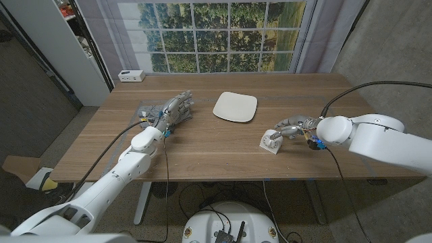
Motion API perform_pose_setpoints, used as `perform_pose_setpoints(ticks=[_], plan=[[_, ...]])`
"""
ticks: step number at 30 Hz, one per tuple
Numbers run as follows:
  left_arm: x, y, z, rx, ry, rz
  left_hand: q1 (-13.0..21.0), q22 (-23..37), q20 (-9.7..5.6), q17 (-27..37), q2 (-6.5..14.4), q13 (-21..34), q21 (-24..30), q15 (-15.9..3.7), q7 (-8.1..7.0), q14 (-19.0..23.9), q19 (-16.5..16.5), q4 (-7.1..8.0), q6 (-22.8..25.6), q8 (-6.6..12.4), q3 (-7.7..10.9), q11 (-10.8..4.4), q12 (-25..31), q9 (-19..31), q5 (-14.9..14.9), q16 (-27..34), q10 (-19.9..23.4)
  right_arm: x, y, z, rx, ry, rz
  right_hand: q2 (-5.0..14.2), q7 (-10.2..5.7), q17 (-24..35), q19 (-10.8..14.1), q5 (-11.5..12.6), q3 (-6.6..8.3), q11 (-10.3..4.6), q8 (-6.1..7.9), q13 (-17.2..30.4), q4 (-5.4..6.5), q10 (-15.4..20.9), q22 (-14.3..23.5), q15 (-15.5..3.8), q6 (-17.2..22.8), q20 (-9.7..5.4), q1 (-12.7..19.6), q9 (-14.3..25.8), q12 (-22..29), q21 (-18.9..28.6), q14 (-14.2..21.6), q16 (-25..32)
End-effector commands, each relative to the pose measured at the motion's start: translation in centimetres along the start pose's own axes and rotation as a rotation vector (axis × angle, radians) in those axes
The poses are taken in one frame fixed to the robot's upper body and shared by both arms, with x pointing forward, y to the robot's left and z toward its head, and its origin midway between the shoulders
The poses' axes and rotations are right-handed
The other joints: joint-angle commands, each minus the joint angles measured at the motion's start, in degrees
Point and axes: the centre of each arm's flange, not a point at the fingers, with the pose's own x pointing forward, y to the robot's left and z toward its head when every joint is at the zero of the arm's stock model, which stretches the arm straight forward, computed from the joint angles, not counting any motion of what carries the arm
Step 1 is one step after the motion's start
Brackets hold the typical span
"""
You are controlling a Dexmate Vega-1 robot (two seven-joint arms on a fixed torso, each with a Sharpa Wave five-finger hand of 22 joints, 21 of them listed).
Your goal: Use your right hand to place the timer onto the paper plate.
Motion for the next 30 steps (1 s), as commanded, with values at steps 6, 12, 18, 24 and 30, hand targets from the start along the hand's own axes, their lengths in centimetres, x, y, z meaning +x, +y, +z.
perform_pose_setpoints(ticks=[6,12,18,24,30], plan=[[-0.9,0.1,-0.1,-0.003,0.015,0.022,-0.59,0.11,0.37,0.34,0.23,-0.10,-0.29,-0.18,0.06,0.56,0.31,-0.10,0.76,0.21,0.29,-0.05,0.54,0.34,0.27,0.22,0.45,2.3,0.5,1.2,0.008,-0.012,0.029,-0.11,1.06,0.45,1.65,0.42,-0.38,-0.73,1.05,0.21,0.18,3.99,0.26,-2.48,3.33,-0.58,0.03,0.16,1.66,-0.19,2.04,1.02],[-0.7,0.0,-0.2,-0.006,0.013,0.025,-0.65,0.12,0.43,0.34,0.24,-0.15,-0.42,-0.23,0.05,0.59,0.23,-0.09,0.89,0.22,0.31,-0.06,0.62,0.34,0.26,0.21,0.66,2.3,0.4,1.1,0.013,0.004,0.031,0.73,0.67,0.51,2.32,0.64,-0.07,-1.67,2.34,0.52,-0.22,7.97,0.30,-3.55,7.37,-0.98,1.61,0.23,3.09,-0.48,3.83,1.76],[-0.4,0.0,-0.3,-0.008,0.015,0.022,-0.73,0.13,0.53,0.34,0.24,-0.22,-0.53,-0.21,0.02,0.58,0.22,-0.10,0.96,0.20,0.33,0.01,0.61,0.34,0.26,0.18,0.67,2.1,0.1,0.9,0.003,0.016,0.019,1.65,-0.02,0.59,3.39,0.96,0.42,-3.28,3.82,1.13,-0.73,12.11,0.32,-4.91,12.03,-1.63,3.96,0.35,4.65,-0.62,5.95,2.67],[-0.4,0.0,-0.3,-0.008,0.016,0.024,-0.80,0.14,0.55,0.34,0.24,-0.28,-0.64,-0.22,0.07,0.63,0.25,-0.10,1.07,0.21,0.35,0.08,0.61,0.35,0.26,0.18,0.71,2.0,-0.1,0.7,0.004,0.028,-0.002,4.34,-1.09,0.86,4.53,1.17,1.69,-4.79,5.16,1.91,-1.14,15.80,0.32,-6.45,16.43,-2.69,7.80,0.61,6.03,-0.76,8.25,3.82],[-0.5,0.1,-0.3,-0.005,0.014,0.027,-0.86,0.15,0.65,0.33,0.23,-0.34,-0.73,-0.25,0.01,0.67,0.28,-0.11,1.18,0.21,0.37,-0.01,0.60,0.35,0.26,0.18,0.72,1.8,-0.6,0.9,0.005,0.014,-0.032,6.34,-2.25,1.22,5.64,0.84,2.33,-8.41,6.15,3.19,-1.46,20.66,0.33,-8.60,20.18,-3.76,12.75,1.01,8.13,-1.01,11.33,5.39]])
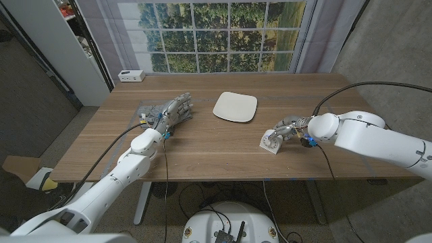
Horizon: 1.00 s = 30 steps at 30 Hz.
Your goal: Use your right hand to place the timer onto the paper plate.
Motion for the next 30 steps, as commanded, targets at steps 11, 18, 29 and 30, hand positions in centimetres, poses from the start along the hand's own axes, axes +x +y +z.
perform_pose_setpoints(ticks=[11,18,29,30], plan=[[-0.4,0.3,0.1,0.000,-0.008,0.025,-0.68,0.18,0.41,0.15,-0.13,-0.18,-0.48,0.03,-0.20,0.46,-0.02,-0.14,0.66,0.17,0.40,-0.03,0.18,0.06,0.25,0.18,0.82,-1.1,-3.0,1.1,-0.020,-0.079,-0.117,3.32,-2.18,1.75,2.18,-1.12,0.12,-3.92,0.93,2.74,0.32,8.20,0.36,-10.29,3.72,-1.61,6.70,0.86,4.03,-0.32,6.75,3.99],[-0.3,0.4,0.3,0.004,-0.011,0.030,-0.80,0.19,0.44,0.14,-0.22,-0.26,-0.61,0.03,-0.10,0.46,-0.01,-0.16,0.64,0.11,0.37,0.02,0.19,0.06,0.25,0.15,0.89,-1.7,-5.1,2.4,-0.040,-0.133,-0.171,3.53,-2.08,2.15,2.33,-1.34,-0.30,-3.84,1.07,3.17,0.44,8.87,0.36,-10.29,4.49,-1.74,7.21,0.96,4.49,-0.39,7.23,4.47],[-0.3,0.4,0.2,0.004,-0.013,0.033,-0.92,0.21,0.48,0.13,-0.27,-0.37,-0.81,0.03,-0.19,0.44,0.07,-0.22,0.72,0.07,0.40,-0.09,0.15,0.07,0.25,0.10,0.84,-1.0,-7.1,4.1,-0.045,-0.231,-0.222,3.54,-2.27,2.62,2.40,-1.54,-1.02,-3.86,0.98,3.70,0.64,8.77,0.37,-10.20,4.81,-1.65,7.50,1.09,4.67,-0.50,7.30,4.88],[-0.3,0.4,0.3,0.007,-0.013,0.031,-0.93,0.21,0.49,0.13,-0.27,-0.38,-0.83,0.02,-0.17,0.43,0.07,-0.22,0.70,0.06,0.40,-0.07,0.15,0.07,0.25,0.10,0.86,-0.8,-7.2,4.3,-0.046,-0.242,-0.223,3.56,-2.32,2.69,2.37,-1.56,-1.12,-3.81,0.93,3.77,0.68,8.63,0.37,-10.20,4.78,-1.64,7.52,1.11,4.64,-0.53,7.25,4.91]])
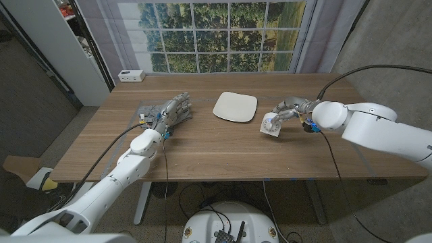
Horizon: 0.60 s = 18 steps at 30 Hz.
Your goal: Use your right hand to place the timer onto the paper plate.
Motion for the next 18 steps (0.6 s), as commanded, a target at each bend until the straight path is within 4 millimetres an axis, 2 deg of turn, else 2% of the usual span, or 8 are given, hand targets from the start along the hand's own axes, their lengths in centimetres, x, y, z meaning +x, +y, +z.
perform_pose_setpoints(ticks=[1,8,18], plan=[[0.0,0.1,0.2,0.008,-0.006,0.002,-0.70,0.21,0.29,0.17,-0.03,0.15,0.04,0.04,0.10,0.43,0.31,-0.06,0.45,0.07,0.24,-0.01,0.15,0.08,0.25,0.09,0.39,1.4,-1.9,1.8,-0.006,-0.108,-0.052,0.01,0.09,0.35,0.43,-0.18,-0.53,0.08,0.03,0.55,0.06,0.19,0.09,-9.93,0.41,0.31,0.50,0.32,0.46,-0.25,0.37,0.44],[-0.1,0.1,0.3,0.012,-0.003,0.011,-0.78,0.22,0.32,0.17,-0.01,0.08,-0.10,0.05,0.06,0.49,0.32,-0.08,0.46,0.04,0.27,-0.07,0.16,0.08,0.25,0.10,0.46,3.1,-2.4,3.1,-0.007,-0.184,-0.059,0.10,-0.03,0.63,0.20,-0.22,-0.97,0.17,-0.11,0.84,0.23,0.07,0.09,-9.88,0.38,0.49,0.52,0.41,0.51,-0.41,0.19,0.60],[-0.4,0.2,0.5,0.016,-0.009,0.025,-0.85,0.23,0.31,0.16,0.04,-0.01,-0.28,0.14,0.09,0.48,0.36,-0.11,0.59,0.04,0.34,0.03,0.16,0.09,0.26,0.07,0.49,6.6,-2.7,5.2,-0.026,-0.277,-0.049,0.18,-0.11,0.97,0.03,-0.26,-1.56,0.30,-0.27,1.21,0.42,-0.30,0.10,-9.82,0.43,0.83,0.52,0.53,0.48,-0.57,-0.18,0.77]])
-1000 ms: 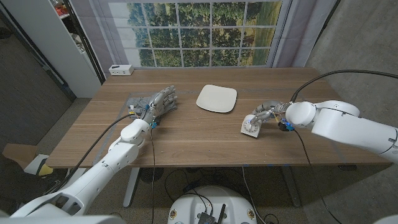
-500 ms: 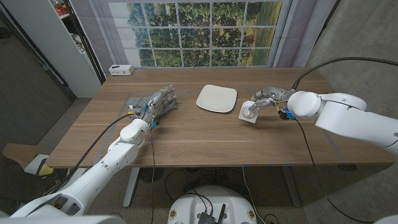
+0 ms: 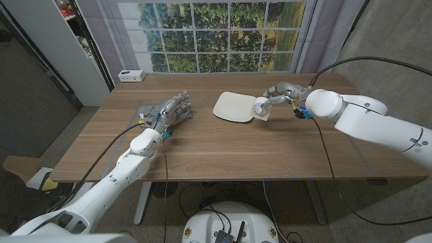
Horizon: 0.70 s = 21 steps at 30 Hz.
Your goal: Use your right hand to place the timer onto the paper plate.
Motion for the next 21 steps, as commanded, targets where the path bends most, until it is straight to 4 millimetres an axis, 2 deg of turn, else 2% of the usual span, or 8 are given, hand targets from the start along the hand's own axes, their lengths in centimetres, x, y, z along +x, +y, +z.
perform_pose_setpoints(ticks=[1,21], plan=[[-0.4,0.1,0.1,0.003,-0.001,0.016,-0.26,0.23,0.32,0.16,0.04,-0.02,-0.29,0.14,0.13,0.48,0.37,-0.11,0.56,0.03,0.35,0.02,0.16,0.09,0.26,0.07,0.50,4.0,-0.3,1.7,-0.021,-0.106,0.012,0.27,-0.11,0.21,-0.08,-0.04,-0.40,0.25,-0.27,0.38,0.18,-0.37,0.11,-9.82,0.44,0.30,0.45,0.27,0.45,-0.21,-0.20,0.37],[-1.9,0.4,-0.5,-0.011,0.008,0.038,-0.34,0.24,0.32,0.14,0.07,-0.16,-0.56,0.14,0.13,0.66,0.46,-0.20,0.73,0.02,0.45,0.05,0.17,0.08,0.27,0.09,0.59,9.5,0.3,3.2,-0.046,-0.162,0.049,0.56,-0.16,0.49,-0.44,-0.10,-1.47,0.50,-0.76,1.01,0.62,-1.04,0.12,-9.62,0.13,0.50,0.11,0.45,0.34,-0.47,-1.08,0.42]])
